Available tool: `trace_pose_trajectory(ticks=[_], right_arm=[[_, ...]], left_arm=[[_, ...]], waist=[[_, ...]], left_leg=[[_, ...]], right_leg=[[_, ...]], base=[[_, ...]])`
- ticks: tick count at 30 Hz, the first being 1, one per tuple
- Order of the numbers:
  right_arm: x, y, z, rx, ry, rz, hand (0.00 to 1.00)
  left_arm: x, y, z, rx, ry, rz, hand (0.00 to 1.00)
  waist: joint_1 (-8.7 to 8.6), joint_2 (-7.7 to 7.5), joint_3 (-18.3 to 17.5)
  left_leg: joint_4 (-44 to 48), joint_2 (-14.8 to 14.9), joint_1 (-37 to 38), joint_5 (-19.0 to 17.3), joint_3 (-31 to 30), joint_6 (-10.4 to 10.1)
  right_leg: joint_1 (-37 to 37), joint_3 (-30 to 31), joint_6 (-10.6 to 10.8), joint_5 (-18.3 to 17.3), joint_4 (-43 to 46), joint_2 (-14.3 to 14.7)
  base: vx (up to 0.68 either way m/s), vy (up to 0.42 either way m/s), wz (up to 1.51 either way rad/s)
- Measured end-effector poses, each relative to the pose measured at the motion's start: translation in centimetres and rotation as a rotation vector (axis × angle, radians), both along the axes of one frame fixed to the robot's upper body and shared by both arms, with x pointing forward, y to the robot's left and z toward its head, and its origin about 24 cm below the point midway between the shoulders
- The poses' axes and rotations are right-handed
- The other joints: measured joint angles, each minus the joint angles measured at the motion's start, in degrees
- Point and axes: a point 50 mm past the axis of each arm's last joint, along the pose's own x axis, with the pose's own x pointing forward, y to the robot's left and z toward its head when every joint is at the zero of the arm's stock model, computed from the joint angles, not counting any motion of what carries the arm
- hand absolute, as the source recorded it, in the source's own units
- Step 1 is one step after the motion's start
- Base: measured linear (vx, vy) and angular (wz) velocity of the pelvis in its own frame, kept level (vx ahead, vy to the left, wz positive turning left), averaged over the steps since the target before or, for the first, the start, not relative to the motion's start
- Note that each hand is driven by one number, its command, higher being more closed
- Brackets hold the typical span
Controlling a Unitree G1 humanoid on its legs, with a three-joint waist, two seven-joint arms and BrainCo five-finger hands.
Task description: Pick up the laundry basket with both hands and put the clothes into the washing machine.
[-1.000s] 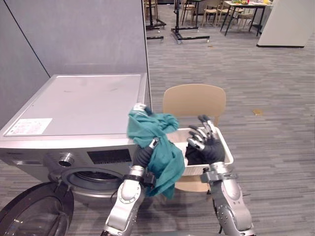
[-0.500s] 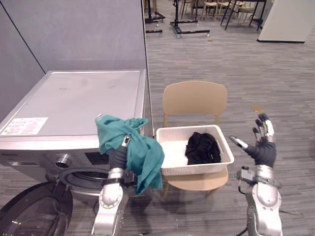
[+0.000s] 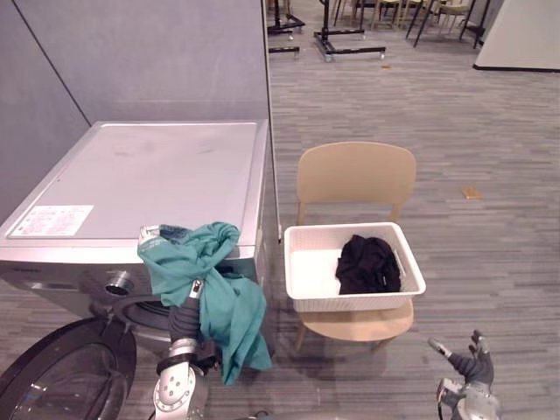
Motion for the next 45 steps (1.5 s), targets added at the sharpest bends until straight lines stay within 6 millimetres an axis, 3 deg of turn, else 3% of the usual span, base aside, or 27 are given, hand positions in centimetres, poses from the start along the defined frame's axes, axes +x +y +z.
trace_pose_trajectory(ticks=[5,9,13,14,15,18,20,21,22,23,24,26,27,30,31,32,33,34,35,37,39,45], right_arm=[[-0.9,0.7,-1.6,0.049,0.074,0.001,0.0],[-1.1,1.9,-2.6,0.089,0.114,0.035,0.0],[0.3,3.2,-2.6,0.105,0.096,0.089,0.0],[0.8,3.3,-2.5,0.103,0.086,0.096,0.0],[0.8,3.2,-2.5,0.096,0.088,0.089,0.0],[0.7,2.5,-3.1,0.091,0.132,0.089,0.0],[1.2,2.0,-3.2,0.082,0.146,0.094,0.0],[1.6,1.5,-3.2,0.071,0.155,0.094,0.0],[1.9,0.7,-3.0,0.045,0.165,0.096,0.0],[2.2,0.2,-2.9,0.027,0.168,0.097,0.0],[2.3,1.0,-3.7,0.064,0.202,0.096,0.0],[2.3,2.3,-4.6,0.105,0.231,0.108,0.0],[2.3,2.3,-4.6,0.101,0.236,0.116,0.0],[3.1,1.7,-4.4,0.082,0.238,0.115,0.0],[3.6,1.7,-4.4,0.08,0.237,0.115,0.0],[4.3,1.5,-4.3,0.073,0.241,0.117,0.0],[4.7,1.6,-4.2,0.072,0.244,0.124,0.0],[5.0,1.9,-4.2,0.075,0.241,0.136,0.0],[5.3,2.4,-4.2,0.075,0.238,0.161,0.0],[5.5,2.4,-4.1,0.06,0.243,0.184,0.0],[5.6,1.9,-3.9,0.031,0.246,0.183,0.0],[4.3,0.7,-4.2,0.011,0.29,0.159,0.0]], left_arm=[[-1.2,0.9,-1.6,-0.002,0.093,0.041,1.0],[-1.7,1.4,-1.9,0.001,0.113,0.073,1.0],[-1.3,1.5,-1.4,0.004,0.088,0.082,1.0],[-1.3,1.5,-1.3,0.005,0.085,0.086,1.0],[-1.3,1.4,-1.3,0.001,0.087,0.096,1.0],[-1.3,1.3,-1.5,-0.007,0.091,0.102,1.0],[-1.1,1.1,-1.6,-0.01,0.094,0.101,1.0],[-1.0,1.1,-1.6,-0.011,0.094,0.108,1.0],[-0.9,0.9,-1.7,-0.018,0.09,0.114,1.0],[-0.7,0.7,-1.8,-0.024,0.088,0.118,1.0],[0.3,0.7,-2.3,-0.019,0.101,0.114,1.0],[1.1,1.1,-2.3,0.005,0.1,0.108,1.0],[1.5,0.9,-2.0,0.018,0.082,0.085,1.0],[2.5,0.3,-1.3,0.05,0.039,0.019,1.0],[2.6,0.1,-1.2,0.053,0.035,0.003,1.0],[3.0,-0.5,-1.4,0.05,0.038,-0.026,1.0],[3.3,-1.0,-1.5,0.04,0.038,-0.043,1.0],[3.4,-1.3,-1.4,0.039,0.034,-0.057,1.0],[3.4,-1.0,-1.4,0.049,0.034,-0.058,1.0],[3.2,-1.1,-1.5,0.049,0.041,-0.052,1.0],[3.6,-1.8,-1.3,0.043,0.029,-0.077,1.0],[3.0,-3.8,-1.5,0.008,0.037,-0.169,1.0]], waist=[[0.76,-0.87,0.4],[2.17,-1.51,1.0],[2.4,-1.64,4.6],[2.61,-0.98,5.2],[3.33,-1.05,5.9],[3.6,-1.4,5.9],[3.22,-2.21,6.0],[2.63,-2.28,5.9],[1.81,-1.34,5.4],[1.8,-0.56,5.1],[1.27,-3.24,5.6],[0.34,-3.69,5.6],[0.22,-3.53,5.4],[0.59,-2.14,5.5],[0.56,-1.83,5.5],[0.47,-0.6,5.4],[0.3,1.15,5.7],[0.29,1.44,6.0],[0.33,1.73,6.2],[0.5,1.82,6.1],[0.25,1.81,6.1],[0.38,1.06,6.4]], left_leg=[[0.2,-0.7,-0.6,-0.2,-2.5,-0.3],[2.7,-1.0,-2.7,-0.8,-5.0,0.0],[16.3,-1.0,-10.0,-6.6,-8.1,0.1],[21.9,0.4,-13.3,-10.2,-6.4,0.0],[26.0,4.1,-15.2,-12.7,-0.5,-0.4],[35.1,11.1,-19.1,-13.5,5.0,0.4],[35.2,14.8,-19.7,-12.9,4.8,-0.7],[31.7,17.0,-19.2,-11.4,2.8,-2.5],[24.4,18.8,-17.2,-5.3,1.1,-1.8],[21.2,18.7,-15.8,-3.4,-0.5,-7.8],[22.5,13.9,-15.7,-4.7,-0.8,-11.0],[27.2,11.9,-18.1,-7.2,-2.2,-9.8],[30.2,11.0,-18.9,-9.1,-3.0,-9.1],[35.1,9.6,-19.2,-14.4,-2.1,-7.6],[35.8,9.2,-19.2,-15.1,-1.6,-7.1],[36.1,8.6,-19.1,-16.2,-0.8,-6.1],[35.1,8.7,-18.4,-16.3,-0.1,-5.7],[34.4,9.0,-17.7,-16.0,0.0,-5.3],[33.2,9.2,-16.3,-15.5,0.8,-4.6],[32.7,9.0,-14.5,-15.3,1.6,-4.2],[34.8,8.4,-15.7,-15.3,0.3,-4.2],[35.7,11.6,-12.4,-14.5,-3.0,-5.7]], right_leg=[[-0.1,-3.0,0.4,-2.7,3.2,-1.3],[0.0,-6.1,0.5,-3.3,4.1,-1.9],[0.1,-11.8,0.5,-5.6,8.8,-3.1],[-0.2,-13.2,0.5,-6.7,10.0,-3.2],[-0.3,-14.2,0.5,-6.8,10.5,-3.2],[-0.9,-15.5,0.6,-7.0,11.1,-6.0],[-2.0,-14.5,2.1,-7.0,13.0,-10.1],[-3.3,-13.4,4.1,-7.0,14.7,-13.1],[-5.1,-12.3,7.1,-6.8,17.0,-15.5],[-6.3,-11.6,9.4,-6.9,18.1,-17.0],[-6.9,-9.4,10.4,-7.2,18.7,-20.8],[-6.2,-9.6,10.1,-5.7,17.1,-20.3],[-4.4,-10.0,10.0,-2.3,14.7,-20.3],[-3.1,-9.7,9.8,2.9,12.8,-21.9],[-3.4,-9.4,8.9,3.5,13.5,-22.7],[-5.4,-8.8,4.9,5.9,15.7,-23.5],[-8.4,-6.9,2.5,5.7,20.0,-22.9],[-10.1,-4.7,3.8,3.3,23.8,-21.6],[-12.3,-1.7,7.1,-2.4,29.4,-17.7],[-12.4,-2.7,6.1,-8.2,29.9,-14.3],[-11.0,-4.0,6.2,-11.0,28.1,-14.2],[-5.6,-4.9,5.6,-12.0,28.2,-10.0]], base=[[-0.01,-0.011,0.32],[0.01,-0.016,0.41],[-0.04,0.014,0.67],[-0.06,0.105,0.57],[-0.01,0.127,0.54],[0.04,0.243,0.34],[0.08,0.367,0.0],[0.11,0.512,-0.11],[0.14,0.628,-0.19],[0.12,0.544,-0.14],[0.1,0.411,0.01],[0.08,0.292,0.14],[0.06,0.231,0.1],[0.06,0.326,-0.13],[0.0,0.321,-0.23],[-0.01,0.32,-0.22],[0.01,0.335,-0.24],[0.04,0.198,-0.21],[0.05,0.067,-0.17],[0.05,-0.001,-0.24],[0.03,-0.054,0.01],[-0.01,-0.113,0.1]])
